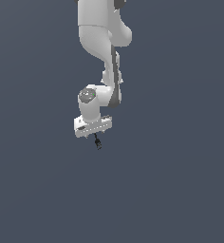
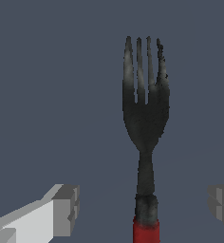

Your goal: Pick up the object and move it to a goal position.

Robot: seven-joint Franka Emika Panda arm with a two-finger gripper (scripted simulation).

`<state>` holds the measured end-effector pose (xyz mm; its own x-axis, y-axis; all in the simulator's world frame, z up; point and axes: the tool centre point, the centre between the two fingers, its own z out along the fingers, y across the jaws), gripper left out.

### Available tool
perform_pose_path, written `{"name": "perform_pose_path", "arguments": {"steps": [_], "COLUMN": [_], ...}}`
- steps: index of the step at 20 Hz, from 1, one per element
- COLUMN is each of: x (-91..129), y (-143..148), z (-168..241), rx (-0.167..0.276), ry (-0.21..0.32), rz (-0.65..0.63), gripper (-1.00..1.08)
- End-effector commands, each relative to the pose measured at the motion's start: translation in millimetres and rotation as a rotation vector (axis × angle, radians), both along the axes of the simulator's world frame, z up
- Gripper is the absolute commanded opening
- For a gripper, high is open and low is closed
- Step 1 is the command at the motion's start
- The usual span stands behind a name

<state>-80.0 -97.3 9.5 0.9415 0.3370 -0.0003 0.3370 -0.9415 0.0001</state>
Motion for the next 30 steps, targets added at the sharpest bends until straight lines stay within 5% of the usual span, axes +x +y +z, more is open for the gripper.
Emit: {"name": "perform_pose_path", "arguments": {"steps": [1,2,18,30], "x": [0.4,0.4,6.0,53.0], "y": [0.2,0.2,-1.1,-22.0], "z": [-3.3,-3.3,6.5,56.8], "rx": [0.0,0.0,0.0,0.001], "ry": [0.0,0.0,-0.001,-0.001], "rz": [0.001,0.001,0.003,0.003], "gripper": [1.0,-1.0,-1.0,-1.0]}}
